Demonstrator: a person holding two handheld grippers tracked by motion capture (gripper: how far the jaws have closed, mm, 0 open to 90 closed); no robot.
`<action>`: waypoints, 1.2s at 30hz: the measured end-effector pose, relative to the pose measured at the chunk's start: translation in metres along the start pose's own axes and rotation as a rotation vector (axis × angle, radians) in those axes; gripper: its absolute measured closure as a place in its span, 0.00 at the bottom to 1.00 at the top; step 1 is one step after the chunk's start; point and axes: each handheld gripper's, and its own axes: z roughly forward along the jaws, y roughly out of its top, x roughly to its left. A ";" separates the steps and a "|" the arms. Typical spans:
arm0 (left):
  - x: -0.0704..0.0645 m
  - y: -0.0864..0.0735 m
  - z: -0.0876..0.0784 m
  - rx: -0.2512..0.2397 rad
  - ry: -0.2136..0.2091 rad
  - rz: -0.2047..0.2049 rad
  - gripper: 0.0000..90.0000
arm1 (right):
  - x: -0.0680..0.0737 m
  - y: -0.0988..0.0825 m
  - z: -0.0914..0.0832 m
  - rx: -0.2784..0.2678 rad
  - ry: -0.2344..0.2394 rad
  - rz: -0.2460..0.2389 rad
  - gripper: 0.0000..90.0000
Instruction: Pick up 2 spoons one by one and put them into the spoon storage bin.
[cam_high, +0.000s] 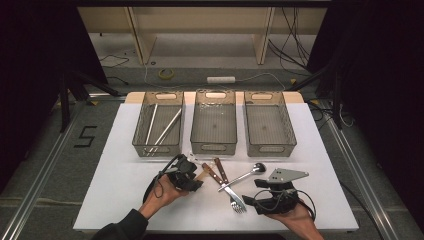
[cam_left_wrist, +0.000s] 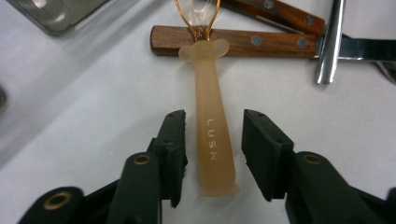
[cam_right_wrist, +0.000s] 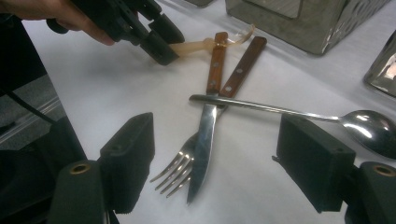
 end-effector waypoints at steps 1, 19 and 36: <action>0.000 0.000 0.001 0.002 0.000 -0.003 0.69 | 0.000 0.000 0.000 0.001 0.000 0.000 0.32; 0.004 -0.001 -0.004 -0.025 -0.010 0.013 0.82 | 0.000 0.000 0.000 0.000 0.002 0.005 0.32; 0.003 0.005 -0.033 -0.138 -0.023 0.028 0.82 | -0.001 0.000 -0.001 -0.005 -0.001 0.005 0.32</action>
